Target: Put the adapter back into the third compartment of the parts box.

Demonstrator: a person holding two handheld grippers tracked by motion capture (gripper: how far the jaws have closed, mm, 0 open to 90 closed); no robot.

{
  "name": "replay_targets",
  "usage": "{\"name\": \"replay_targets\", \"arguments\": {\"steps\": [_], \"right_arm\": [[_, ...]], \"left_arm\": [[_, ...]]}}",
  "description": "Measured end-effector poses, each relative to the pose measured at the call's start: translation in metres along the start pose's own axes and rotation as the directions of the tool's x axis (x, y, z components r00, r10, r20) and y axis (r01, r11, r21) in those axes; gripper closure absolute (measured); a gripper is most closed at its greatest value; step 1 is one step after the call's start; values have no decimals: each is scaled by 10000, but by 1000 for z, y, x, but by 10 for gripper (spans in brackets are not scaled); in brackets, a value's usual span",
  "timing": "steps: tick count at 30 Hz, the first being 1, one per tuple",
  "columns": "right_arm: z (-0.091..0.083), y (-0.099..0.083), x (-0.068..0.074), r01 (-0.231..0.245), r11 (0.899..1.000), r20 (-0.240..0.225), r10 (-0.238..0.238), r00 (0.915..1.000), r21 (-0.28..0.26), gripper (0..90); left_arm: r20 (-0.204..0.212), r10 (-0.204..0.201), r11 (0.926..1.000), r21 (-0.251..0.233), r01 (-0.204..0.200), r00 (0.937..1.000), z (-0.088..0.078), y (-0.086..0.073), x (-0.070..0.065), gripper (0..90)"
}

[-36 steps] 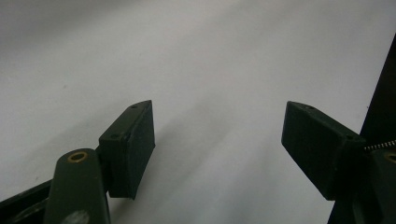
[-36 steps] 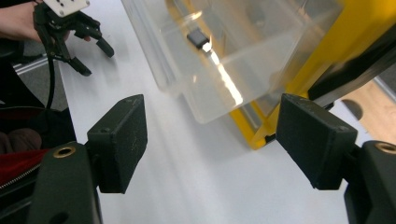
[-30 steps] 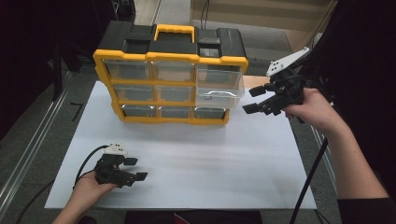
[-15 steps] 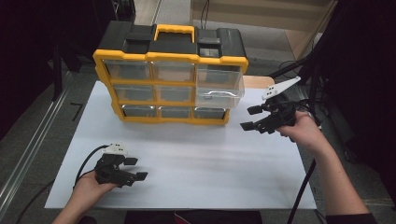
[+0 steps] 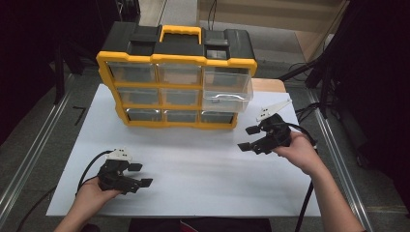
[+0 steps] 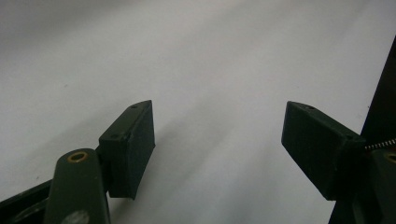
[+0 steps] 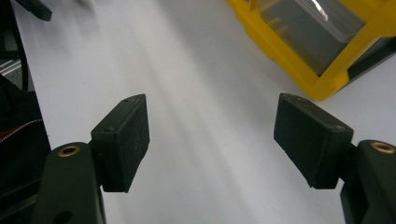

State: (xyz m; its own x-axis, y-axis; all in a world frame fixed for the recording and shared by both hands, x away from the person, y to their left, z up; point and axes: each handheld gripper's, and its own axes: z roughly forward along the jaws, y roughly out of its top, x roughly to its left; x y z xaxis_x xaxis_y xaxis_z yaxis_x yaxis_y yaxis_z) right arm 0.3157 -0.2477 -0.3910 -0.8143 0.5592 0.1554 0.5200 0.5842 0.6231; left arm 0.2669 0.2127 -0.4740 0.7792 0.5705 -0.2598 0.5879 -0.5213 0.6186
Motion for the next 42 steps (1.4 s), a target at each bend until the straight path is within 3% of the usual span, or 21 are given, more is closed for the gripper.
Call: {"name": "replay_targets", "arguments": {"steps": [10, 13, 18, 21, 26, 34, 42], "right_arm": [[25, -12, 0, -581, 9983, -107, 580, 9983, -43, 249], [33, -15, 5, -787, 9969, 55, 786, 9969, 100, 249], [46, -25, 14, -1309, 9913, 58, 1310, 9914, -114, 249], [51, -34, 21, -1343, 9908, 63, 1345, 9909, -175, 248], [52, -47, 26, -1425, 9897, 15, 1425, 9898, -118, 248], [47, -65, 27, -1671, 9851, 465, 1689, 9845, -396, 247], [44, -77, 31, -1839, 9822, 340, 1852, 9821, -385, 247]], "left_arm": [[-3, -1, 10000, -16, 1, 10000, 0, 0, 0, 272], [-16, -15, 10000, -13, 15, 10000, 0, 0, 1, 271], [-24, -9, 10000, -43, 9, 10000, -1, -1, 0, 272], [-9, -3, 10000, -46, 3, 10000, -1, -1, 0, 272], [1, 73, 10000, -51, -73, 10000, -1, 0, 0, 271], [-31, 88, 10000, 12, -88, 10000, 0, 0, -1, 272], [-13, 88, 10000, 1, -88, 10000, 0, 0, -1, 271]]}}
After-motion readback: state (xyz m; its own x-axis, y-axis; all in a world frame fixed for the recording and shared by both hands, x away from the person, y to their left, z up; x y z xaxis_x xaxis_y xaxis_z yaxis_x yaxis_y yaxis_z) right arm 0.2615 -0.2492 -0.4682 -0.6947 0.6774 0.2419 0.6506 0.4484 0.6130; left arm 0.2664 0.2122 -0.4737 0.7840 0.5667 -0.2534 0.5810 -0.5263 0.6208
